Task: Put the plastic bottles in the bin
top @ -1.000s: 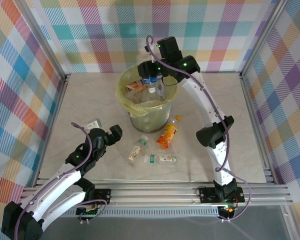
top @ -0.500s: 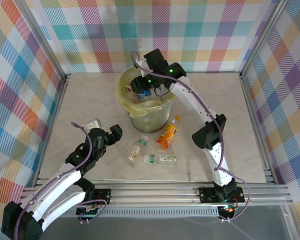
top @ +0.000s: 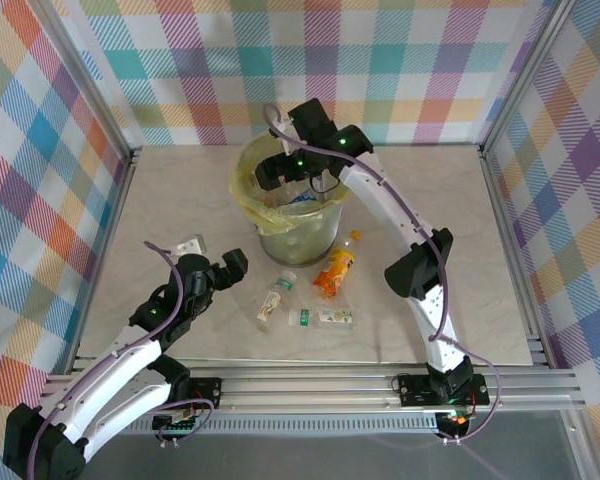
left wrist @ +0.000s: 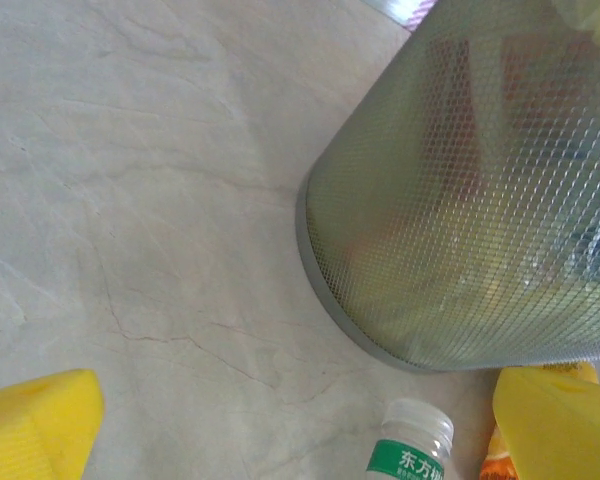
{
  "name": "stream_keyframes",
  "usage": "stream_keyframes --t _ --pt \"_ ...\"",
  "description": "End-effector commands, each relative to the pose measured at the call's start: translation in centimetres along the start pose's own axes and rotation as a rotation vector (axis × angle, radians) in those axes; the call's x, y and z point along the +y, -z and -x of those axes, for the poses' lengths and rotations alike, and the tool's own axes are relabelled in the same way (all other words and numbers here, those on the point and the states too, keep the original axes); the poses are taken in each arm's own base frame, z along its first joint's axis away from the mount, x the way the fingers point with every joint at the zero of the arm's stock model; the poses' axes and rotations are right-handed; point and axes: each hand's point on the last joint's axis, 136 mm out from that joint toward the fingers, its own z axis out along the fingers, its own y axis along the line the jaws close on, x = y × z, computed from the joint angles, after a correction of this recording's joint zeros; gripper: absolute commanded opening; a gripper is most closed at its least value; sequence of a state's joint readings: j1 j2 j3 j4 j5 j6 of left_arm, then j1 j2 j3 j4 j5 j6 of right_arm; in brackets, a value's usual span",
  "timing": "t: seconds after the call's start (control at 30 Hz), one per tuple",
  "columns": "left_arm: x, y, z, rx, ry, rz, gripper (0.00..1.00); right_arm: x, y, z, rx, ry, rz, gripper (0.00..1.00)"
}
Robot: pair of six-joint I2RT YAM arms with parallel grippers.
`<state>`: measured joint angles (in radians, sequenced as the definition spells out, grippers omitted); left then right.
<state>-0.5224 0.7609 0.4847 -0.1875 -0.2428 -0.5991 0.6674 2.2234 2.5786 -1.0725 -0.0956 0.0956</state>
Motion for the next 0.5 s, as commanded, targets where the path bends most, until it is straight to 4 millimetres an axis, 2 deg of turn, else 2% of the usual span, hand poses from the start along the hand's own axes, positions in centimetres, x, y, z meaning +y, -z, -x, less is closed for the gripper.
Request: stream_keyframes --t 0.0,0.13,0.27,0.37,0.47 --pt "-1.9 0.2 0.2 0.027 -0.060 -0.068 1.00 0.9 5.2 1.5 -0.074 0.005 -0.020 0.99" --pt "-2.9 0.1 -0.9 0.090 -0.123 -0.128 1.00 1.0 8.8 2.0 -0.120 0.004 -0.055 1.00" --pt "-3.8 0.3 -2.3 0.149 -0.179 -0.196 1.00 0.3 12.5 2.0 -0.159 -0.023 -0.129 1.00" --pt "-4.2 0.3 -3.2 0.191 -0.200 -0.225 1.00 -0.7 15.0 0.8 -0.169 -0.078 -0.205 1.00" --pt "-4.4 0.3 -4.4 0.227 -0.212 -0.261 1.00 -1.8 16.7 -1.3 -0.179 -0.126 -0.264 1.00"
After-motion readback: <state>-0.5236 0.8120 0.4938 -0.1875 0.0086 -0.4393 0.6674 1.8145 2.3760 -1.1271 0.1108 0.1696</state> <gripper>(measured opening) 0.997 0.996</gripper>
